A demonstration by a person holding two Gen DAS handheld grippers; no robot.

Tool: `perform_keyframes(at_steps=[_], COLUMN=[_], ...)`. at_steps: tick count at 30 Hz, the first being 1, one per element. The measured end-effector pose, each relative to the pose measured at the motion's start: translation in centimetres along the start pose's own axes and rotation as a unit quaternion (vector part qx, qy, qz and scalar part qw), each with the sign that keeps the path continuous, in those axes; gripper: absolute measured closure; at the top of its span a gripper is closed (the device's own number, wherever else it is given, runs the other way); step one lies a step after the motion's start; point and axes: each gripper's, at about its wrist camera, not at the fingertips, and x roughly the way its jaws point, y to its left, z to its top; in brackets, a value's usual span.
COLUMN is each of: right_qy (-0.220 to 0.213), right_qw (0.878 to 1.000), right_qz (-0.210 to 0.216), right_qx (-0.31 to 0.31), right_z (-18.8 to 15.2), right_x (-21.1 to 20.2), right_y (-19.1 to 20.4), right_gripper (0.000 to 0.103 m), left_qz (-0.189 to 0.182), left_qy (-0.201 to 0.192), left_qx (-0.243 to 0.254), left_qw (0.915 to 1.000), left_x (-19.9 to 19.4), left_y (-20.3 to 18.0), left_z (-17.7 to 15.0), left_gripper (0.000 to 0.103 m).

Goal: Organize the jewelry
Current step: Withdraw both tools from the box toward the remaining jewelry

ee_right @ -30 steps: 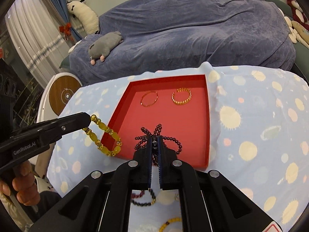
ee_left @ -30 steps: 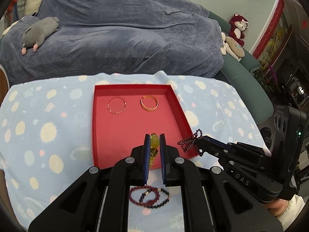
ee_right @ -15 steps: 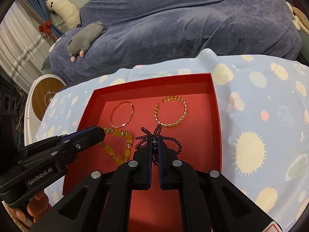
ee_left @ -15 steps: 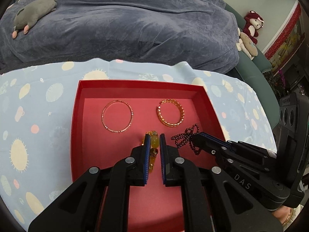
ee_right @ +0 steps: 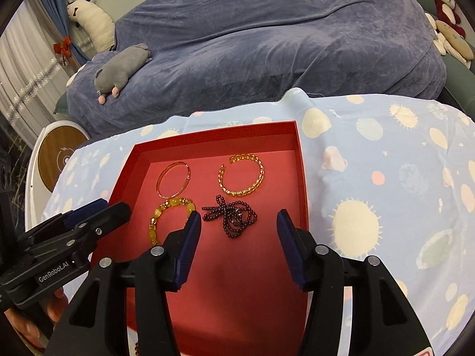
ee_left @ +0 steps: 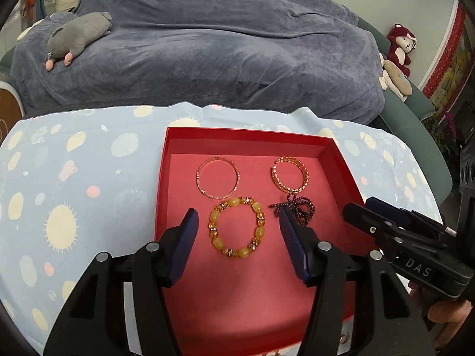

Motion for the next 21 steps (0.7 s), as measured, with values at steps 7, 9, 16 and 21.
perform_keyframes(at_steps=[7,9,16,21], right_qy=[-0.003,-0.001,0.013,0.028], right_qw=[1.0,1.0,0.999,0.999], right_qz=[-0.008,-0.013,-0.027,-0.038], right_qx=[0.009,0.004,-0.018,-0.027], right_z=[-4.4,-6.2,-12.4,-16.7], right_x=[-4.5,-5.6,-8.6,-9.9], right_y=[0.1,0.3,1.1,1.4], right_gripper=[0.046,0.046,0.046,0.046], left_qz=[-0.004,-0.002,0.008,0.022], left_qy=[0.005,0.006,0.01,0.021], left_qx=[-0.005,-0.005,-0.019,-0.03], left_qw=[1.0,1.0,0.9997,0.9991], left_x=[-4.2,-5.4,-8.8,-10.3], left_y=[-0.3,-0.3,0.5,1.1], left_z=[-4.2,-5.8,-11.3,-14.9], left_gripper=[0.047,0.047,0.047,0.047])
